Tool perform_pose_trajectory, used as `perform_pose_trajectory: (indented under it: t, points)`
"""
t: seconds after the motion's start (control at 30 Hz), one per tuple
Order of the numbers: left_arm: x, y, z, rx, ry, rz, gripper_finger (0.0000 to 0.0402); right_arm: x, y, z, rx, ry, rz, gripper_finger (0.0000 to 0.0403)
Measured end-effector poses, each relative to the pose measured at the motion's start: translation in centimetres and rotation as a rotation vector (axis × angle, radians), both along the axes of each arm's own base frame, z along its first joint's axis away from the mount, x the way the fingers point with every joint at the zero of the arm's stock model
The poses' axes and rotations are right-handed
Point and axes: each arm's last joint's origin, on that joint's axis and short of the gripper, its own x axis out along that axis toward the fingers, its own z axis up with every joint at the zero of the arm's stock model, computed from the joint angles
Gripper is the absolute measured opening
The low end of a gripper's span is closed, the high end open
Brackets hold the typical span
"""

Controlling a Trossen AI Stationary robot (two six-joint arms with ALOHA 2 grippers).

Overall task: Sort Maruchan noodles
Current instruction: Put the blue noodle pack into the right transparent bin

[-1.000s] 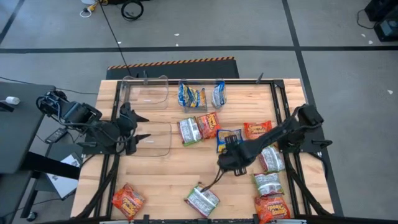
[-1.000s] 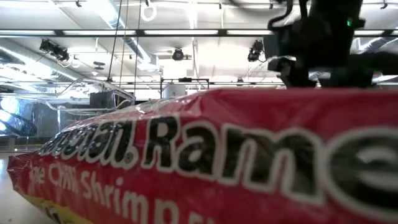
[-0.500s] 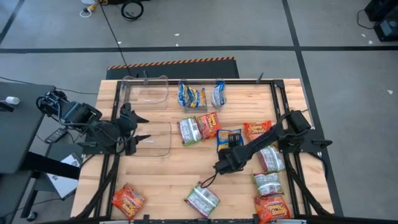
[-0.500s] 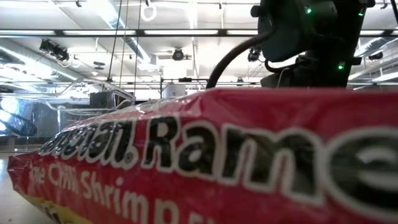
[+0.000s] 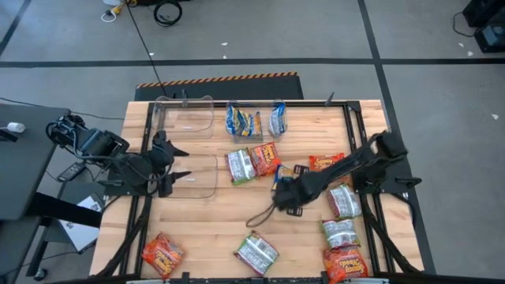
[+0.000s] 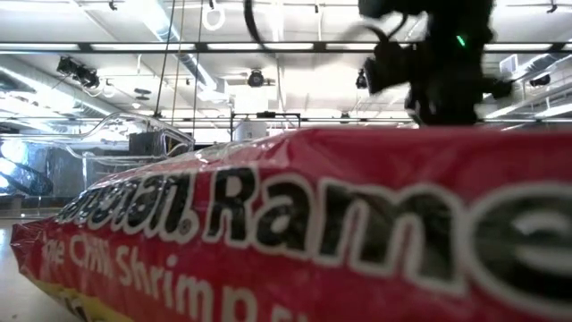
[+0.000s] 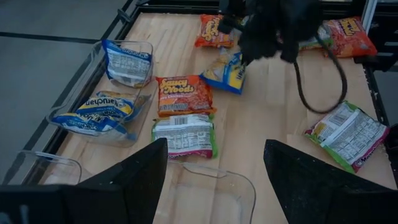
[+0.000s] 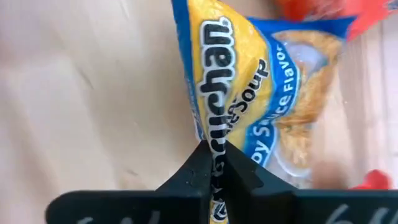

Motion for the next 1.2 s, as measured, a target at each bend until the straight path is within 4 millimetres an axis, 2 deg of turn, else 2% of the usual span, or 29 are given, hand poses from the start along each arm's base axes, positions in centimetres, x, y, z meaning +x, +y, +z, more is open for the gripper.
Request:
perform_pose_trajectory:
  t: [0.13, 0.23, 0.37, 0.47, 0.6, 0.8, 1.07, 1.2]
  points:
    - [0.0, 0.0, 0.0, 0.000, 0.000, 0.001, 0.0272, 0.1, -2.4, 4.0, 0.212, -0.194, -0.151, 0.0028]
    - [0.2, 0.2, 0.1, -0.004, -0.016, 0.010, 0.0272, 0.6, -4.8, 6.9, 0.300, -0.410, -0.271, 0.0020]
    - [0.8, 0.3, 0.7, -0.001, -0.076, 0.010, 0.0272, 1.3, -9.2, 10.0, 0.292, -0.720, -0.433, 0.0020]
    - [1.2, 0.5, 1.1, 0.009, -0.117, 0.006, 0.0272, 1.7, -12.9, 10.9, 0.254, -0.870, -0.579, 0.0020]
    - [1.7, 1.0, 1.5, 0.013, -0.157, 0.031, 0.0272, 2.4, -17.4, 10.3, 0.192, -0.969, -0.720, 0.0020]
    - [1.9, 1.8, 1.6, 0.018, -0.161, 0.075, 0.0272, 3.9, -21.9, 7.1, 0.168, -0.988, -0.836, 0.0020]
    - [1.8, 2.0, 1.4, 0.028, -0.139, 0.084, 0.0272, 4.2, -23.8, 3.6, 0.065, -0.894, -0.987, 0.0020]
    - [1.8, 2.0, 1.3, 0.034, -0.125, 0.083, 0.0272, 4.1, -24.3, 2.2, 0.109, -0.843, -1.067, 0.0025]
